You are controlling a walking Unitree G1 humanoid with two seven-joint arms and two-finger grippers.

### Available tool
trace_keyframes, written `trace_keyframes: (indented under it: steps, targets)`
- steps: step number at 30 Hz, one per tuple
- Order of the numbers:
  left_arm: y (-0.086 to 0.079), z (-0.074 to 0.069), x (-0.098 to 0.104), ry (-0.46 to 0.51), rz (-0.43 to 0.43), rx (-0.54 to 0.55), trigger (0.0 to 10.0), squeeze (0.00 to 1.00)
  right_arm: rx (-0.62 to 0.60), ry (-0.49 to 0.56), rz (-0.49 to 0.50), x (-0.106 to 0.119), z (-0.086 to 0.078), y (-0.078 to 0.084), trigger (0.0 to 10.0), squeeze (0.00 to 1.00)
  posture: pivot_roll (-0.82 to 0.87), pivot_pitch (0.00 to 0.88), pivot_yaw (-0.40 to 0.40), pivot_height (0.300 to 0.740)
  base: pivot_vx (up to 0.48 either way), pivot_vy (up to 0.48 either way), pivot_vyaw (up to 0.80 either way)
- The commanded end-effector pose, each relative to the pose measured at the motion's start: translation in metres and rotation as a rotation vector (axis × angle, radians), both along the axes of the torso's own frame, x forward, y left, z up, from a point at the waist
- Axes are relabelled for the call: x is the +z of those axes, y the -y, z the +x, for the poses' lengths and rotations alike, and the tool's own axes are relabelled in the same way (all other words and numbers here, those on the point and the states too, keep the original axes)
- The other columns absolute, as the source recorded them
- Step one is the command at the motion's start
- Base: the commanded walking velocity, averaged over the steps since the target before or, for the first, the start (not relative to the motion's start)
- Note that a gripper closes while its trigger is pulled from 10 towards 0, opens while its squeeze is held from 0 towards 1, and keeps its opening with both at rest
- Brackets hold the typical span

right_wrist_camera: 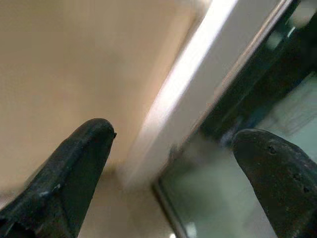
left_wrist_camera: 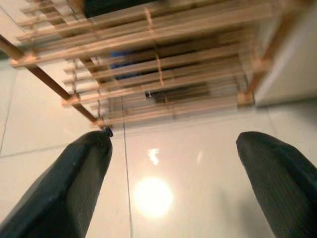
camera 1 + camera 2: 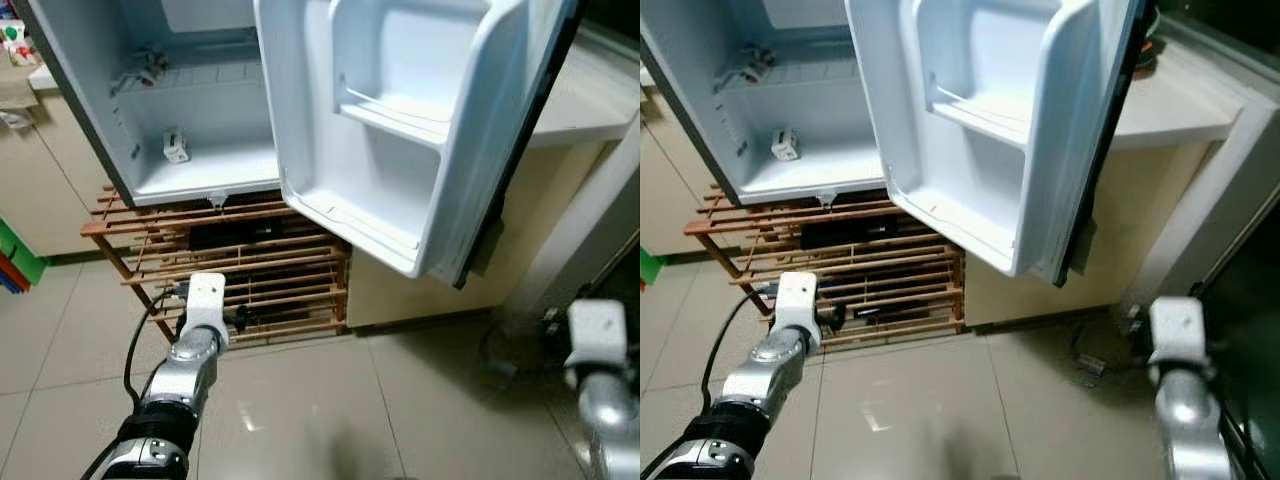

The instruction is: Restocking fridge

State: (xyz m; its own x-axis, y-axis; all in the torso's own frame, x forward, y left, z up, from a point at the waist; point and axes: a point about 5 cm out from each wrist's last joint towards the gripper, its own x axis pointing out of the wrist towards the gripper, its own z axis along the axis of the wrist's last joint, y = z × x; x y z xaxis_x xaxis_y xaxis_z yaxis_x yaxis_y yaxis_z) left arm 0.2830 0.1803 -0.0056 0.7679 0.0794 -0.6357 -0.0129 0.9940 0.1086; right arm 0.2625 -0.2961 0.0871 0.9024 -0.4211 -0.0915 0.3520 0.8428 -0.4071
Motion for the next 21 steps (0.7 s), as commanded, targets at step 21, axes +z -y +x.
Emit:
trace_keyframes:
  steps: [21]
  targets:
    - [-0.001,-0.047,-0.050,-0.389,0.045,-0.128,10.0,0.00,0.214,0.345,0.155,0.087,0.080,-0.071,10.0,0.14,-0.19,0.000,0.077,0.740,0.000,0.000,0.00]
